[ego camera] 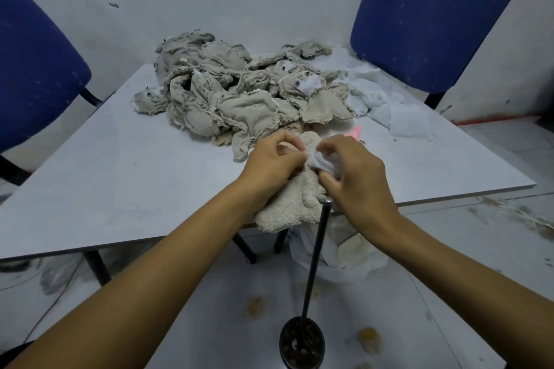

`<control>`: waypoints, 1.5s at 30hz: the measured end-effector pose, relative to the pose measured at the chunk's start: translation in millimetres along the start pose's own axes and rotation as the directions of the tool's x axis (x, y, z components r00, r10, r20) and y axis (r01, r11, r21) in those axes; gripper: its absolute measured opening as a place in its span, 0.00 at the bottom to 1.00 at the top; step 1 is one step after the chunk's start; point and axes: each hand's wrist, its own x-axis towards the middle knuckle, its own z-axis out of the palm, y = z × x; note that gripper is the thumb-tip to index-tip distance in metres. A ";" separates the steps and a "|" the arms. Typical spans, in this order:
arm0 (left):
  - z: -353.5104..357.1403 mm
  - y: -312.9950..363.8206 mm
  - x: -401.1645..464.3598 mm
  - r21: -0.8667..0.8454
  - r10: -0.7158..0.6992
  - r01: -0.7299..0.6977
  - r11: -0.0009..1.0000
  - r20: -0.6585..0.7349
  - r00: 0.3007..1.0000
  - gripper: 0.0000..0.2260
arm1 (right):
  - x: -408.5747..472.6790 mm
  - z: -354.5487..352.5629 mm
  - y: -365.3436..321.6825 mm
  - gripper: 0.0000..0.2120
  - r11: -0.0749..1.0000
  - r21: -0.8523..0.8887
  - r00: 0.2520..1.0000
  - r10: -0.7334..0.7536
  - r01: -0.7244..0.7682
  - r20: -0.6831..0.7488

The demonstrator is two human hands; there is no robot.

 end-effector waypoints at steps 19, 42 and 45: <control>-8.1 -4.1 -4.1 -0.233 0.088 -0.079 0.969 0.028 0.996 0.13 | -1.1 7.4 -1.8 0.09 0.994 -0.081 0.991 -0.065 0.074 0.117; -8.4 -9.3 -2.8 -0.246 0.101 -0.117 0.962 -0.077 0.992 0.13 | -1.4 12.9 -5.3 0.08 0.999 0.034 0.992 -0.003 -0.002 0.122; -8.4 -9.2 -3.4 -0.218 0.123 -0.129 0.967 -0.041 0.992 0.14 | -4.6 13.9 -5.9 0.11 0.997 0.081 0.998 0.007 -0.011 0.054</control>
